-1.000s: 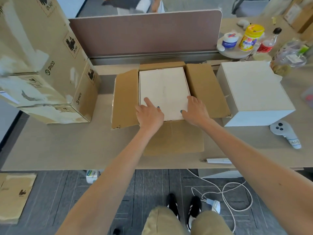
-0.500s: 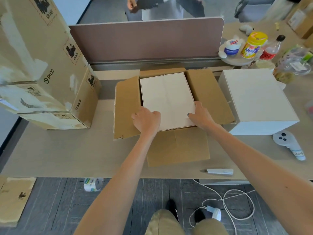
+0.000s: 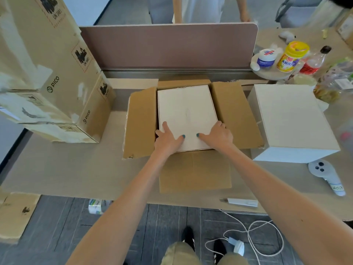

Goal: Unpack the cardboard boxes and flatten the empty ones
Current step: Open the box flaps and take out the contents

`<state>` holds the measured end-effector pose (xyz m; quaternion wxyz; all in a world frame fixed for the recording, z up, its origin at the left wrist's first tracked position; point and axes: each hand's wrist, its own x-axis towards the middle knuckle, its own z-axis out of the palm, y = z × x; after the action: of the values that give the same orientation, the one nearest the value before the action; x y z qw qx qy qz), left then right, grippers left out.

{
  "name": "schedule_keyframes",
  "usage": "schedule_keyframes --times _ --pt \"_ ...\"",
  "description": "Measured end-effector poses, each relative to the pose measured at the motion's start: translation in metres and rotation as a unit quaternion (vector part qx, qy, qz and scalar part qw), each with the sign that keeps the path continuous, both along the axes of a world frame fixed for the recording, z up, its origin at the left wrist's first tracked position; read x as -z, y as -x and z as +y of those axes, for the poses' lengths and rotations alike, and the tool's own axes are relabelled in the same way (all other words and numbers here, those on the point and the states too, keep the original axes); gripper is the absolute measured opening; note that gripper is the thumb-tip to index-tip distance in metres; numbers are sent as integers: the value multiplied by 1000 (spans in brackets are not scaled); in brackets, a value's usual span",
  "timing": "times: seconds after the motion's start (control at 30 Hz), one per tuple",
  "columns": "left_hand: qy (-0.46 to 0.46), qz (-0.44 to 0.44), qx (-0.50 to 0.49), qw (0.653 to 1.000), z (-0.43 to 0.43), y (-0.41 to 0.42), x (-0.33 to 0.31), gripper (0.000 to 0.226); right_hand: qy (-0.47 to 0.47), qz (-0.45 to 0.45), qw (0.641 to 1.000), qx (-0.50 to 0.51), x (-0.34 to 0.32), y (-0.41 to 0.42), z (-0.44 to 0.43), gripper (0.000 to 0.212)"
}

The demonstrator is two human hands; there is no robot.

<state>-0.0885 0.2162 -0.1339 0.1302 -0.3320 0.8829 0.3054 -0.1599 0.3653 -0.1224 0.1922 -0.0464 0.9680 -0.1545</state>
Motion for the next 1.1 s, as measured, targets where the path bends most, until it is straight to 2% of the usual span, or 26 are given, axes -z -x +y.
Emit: schedule_keyframes --times 0.07,0.13,0.27,0.5,0.8,1.1 --pt "-27 55 -7 998 -1 -7 8 85 35 -14 999 19 4 0 0 92" --pt "-30 93 -15 995 0 -12 12 83 88 -20 995 39 9 0 3 88" --pt "-23 121 -34 992 -1 -11 12 78 191 -36 978 71 14 -1 10 69" --pt "34 156 -46 986 -11 -9 -5 68 316 -43 942 107 8 -8 10 59" --pt "57 207 -38 976 -21 -10 -49 63 402 -6 909 113 -24 -10 10 61" --pt "80 281 -23 956 1 -17 -117 61 471 50 877 88 -83 -8 35 73"
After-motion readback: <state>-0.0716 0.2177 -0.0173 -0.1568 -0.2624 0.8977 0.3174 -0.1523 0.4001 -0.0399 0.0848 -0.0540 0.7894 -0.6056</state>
